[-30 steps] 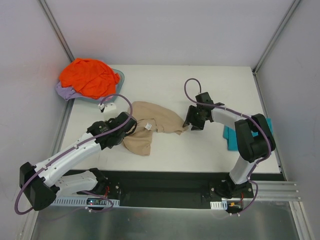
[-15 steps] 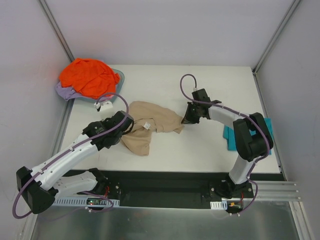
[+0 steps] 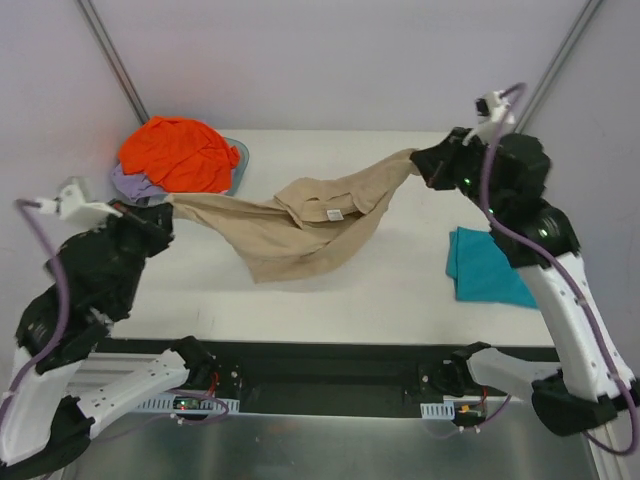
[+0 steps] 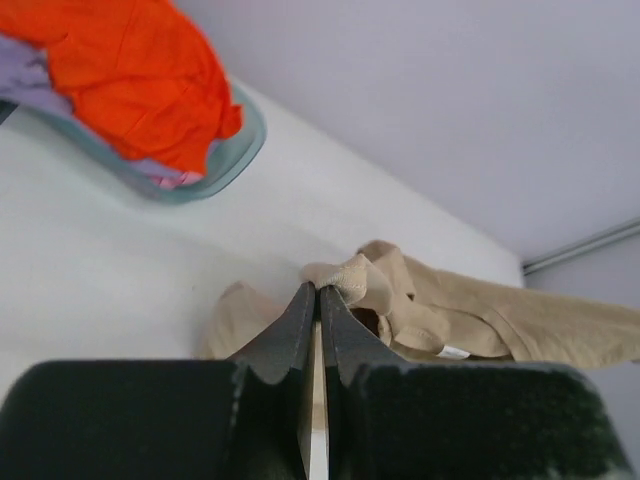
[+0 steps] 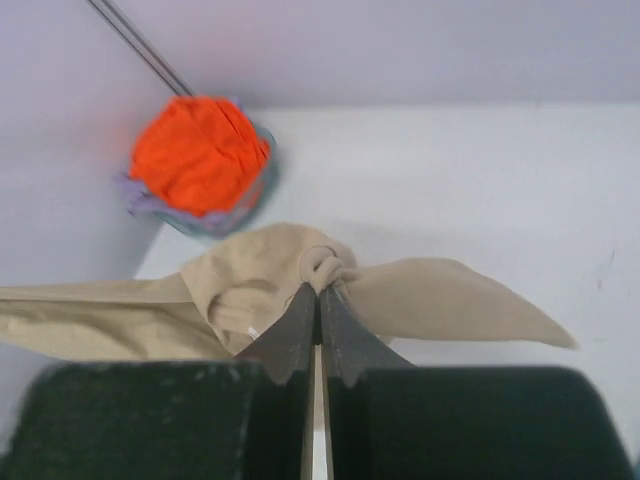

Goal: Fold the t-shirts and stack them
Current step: Flatten out the tshirt

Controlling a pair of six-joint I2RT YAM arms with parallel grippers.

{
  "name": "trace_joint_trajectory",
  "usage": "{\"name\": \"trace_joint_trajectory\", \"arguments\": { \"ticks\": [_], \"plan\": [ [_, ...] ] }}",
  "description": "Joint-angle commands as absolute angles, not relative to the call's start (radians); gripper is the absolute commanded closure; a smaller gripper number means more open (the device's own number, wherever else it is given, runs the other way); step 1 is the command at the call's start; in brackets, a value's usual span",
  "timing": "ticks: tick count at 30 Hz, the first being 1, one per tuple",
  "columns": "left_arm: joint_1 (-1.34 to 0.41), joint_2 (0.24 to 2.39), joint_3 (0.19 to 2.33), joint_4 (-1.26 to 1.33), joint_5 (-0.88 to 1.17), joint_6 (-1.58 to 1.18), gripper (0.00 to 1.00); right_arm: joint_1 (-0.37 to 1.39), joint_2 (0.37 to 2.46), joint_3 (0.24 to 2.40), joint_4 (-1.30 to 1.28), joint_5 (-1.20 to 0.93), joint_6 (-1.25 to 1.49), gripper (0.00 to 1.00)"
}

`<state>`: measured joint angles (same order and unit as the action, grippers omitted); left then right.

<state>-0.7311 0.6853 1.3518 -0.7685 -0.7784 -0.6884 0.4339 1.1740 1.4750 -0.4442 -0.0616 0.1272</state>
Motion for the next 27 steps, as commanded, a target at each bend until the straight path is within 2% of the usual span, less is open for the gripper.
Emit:
{"name": "trace_joint_trajectory", "arguments": {
  "ticks": [1,4,8,12,15,20,23,25,27],
  "plan": [
    [-0.724,0.603,1.442,-0.560,-0.631,-0.462,1.00,0.433,1.000,1.578,-0.538,-0.015,0.054,0.99],
    [-0.724,0.612,1.526,-0.552,-0.565,-0.428,1.00,0.433,0.937,1.653,-0.577,-0.031,0.049,0.99],
    [-0.724,0.649,1.600,-0.552,-0.580,-0.408,1.00,0.433,0.897,1.772,-0.659,-0.006,0.038,0.99],
    [-0.724,0.689,1.611,-0.554,-0.667,-0.390,1.00,0.433,0.885,1.804,-0.725,0.181,0.026,0.98],
    [-0.724,0.750,1.562,-0.554,-0.837,-0.390,1.00,0.434,0.884,1.717,-0.776,0.329,0.043,0.96],
    [-0.721,0.880,1.378,-0.554,-0.942,-0.491,1.00,0.416,0.903,1.374,-0.785,0.416,0.142,0.95],
    [-0.608,1.016,1.284,-0.548,-0.843,-0.564,1.00,0.342,0.983,1.162,-0.728,0.349,0.199,0.95],
    [-0.438,1.119,1.249,-0.493,-0.628,-0.597,1.00,0.254,1.055,1.089,-0.646,0.272,0.189,0.96],
    [-0.349,1.325,1.273,-0.465,-0.450,-0.604,1.00,0.191,1.214,1.063,-0.551,0.142,0.184,0.97]
  ]
}}
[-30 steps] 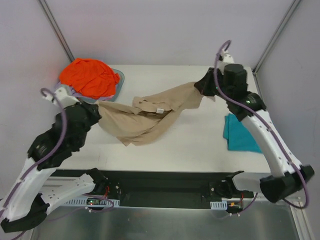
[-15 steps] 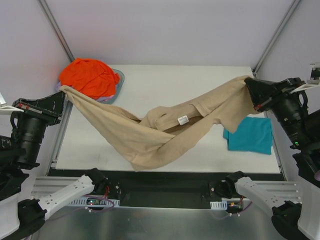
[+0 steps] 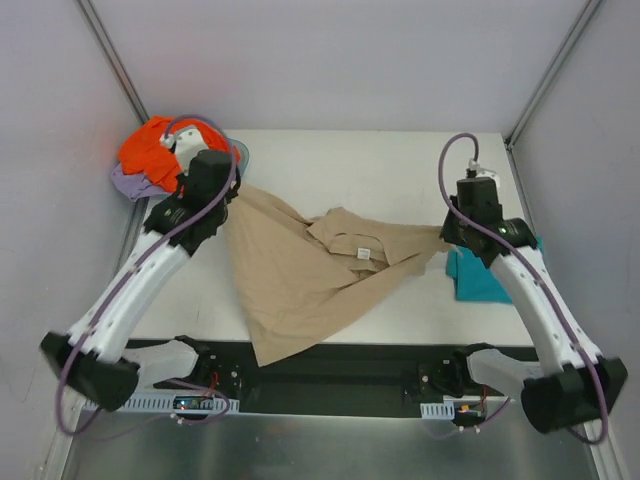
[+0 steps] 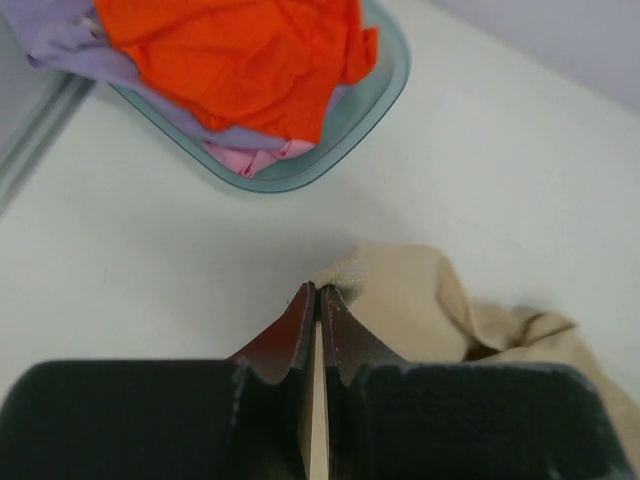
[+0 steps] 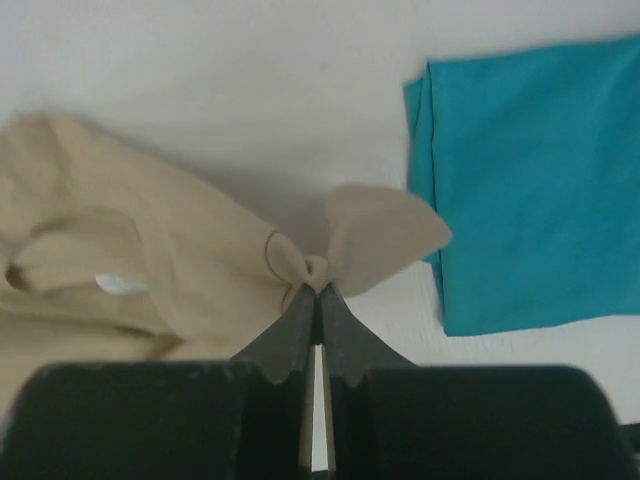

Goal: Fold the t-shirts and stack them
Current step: Flatten out the tshirt

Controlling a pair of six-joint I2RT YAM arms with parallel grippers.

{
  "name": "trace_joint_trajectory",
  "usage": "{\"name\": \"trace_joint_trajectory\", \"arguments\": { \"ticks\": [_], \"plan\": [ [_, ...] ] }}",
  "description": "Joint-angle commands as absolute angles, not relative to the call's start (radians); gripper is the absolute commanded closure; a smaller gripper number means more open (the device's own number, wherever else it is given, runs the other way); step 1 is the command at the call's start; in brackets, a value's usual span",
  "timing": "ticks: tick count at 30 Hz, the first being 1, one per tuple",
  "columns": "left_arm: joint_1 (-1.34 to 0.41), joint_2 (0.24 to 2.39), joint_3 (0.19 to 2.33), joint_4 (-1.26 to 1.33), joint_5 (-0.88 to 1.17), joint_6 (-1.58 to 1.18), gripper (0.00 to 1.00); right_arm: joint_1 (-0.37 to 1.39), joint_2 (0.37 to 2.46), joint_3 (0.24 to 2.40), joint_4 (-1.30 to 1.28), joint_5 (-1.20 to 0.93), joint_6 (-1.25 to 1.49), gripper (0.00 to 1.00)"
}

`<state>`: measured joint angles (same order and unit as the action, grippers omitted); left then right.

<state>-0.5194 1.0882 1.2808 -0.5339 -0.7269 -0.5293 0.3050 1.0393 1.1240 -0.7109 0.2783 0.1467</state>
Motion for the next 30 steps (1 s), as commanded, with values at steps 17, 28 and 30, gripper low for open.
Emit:
{"name": "trace_joint_trajectory", "arguments": {
  "ticks": [17,28,30],
  "plan": [
    [-0.203,2.235,2.121,-0.430,-0.302,-0.436,1.00,0.089,1.875,1.537,-0.506,-0.118,0.204,0.99],
    [-0.189,1.855,1.831,-0.391,-0.396,-0.446,1.00,0.103,1.377,1.250,-0.535,-0.178,0.244,0.99],
    [-0.189,1.789,1.769,-0.387,-0.410,-0.459,1.00,0.124,1.294,1.204,-0.561,-0.164,0.247,0.97]
  ]
}}
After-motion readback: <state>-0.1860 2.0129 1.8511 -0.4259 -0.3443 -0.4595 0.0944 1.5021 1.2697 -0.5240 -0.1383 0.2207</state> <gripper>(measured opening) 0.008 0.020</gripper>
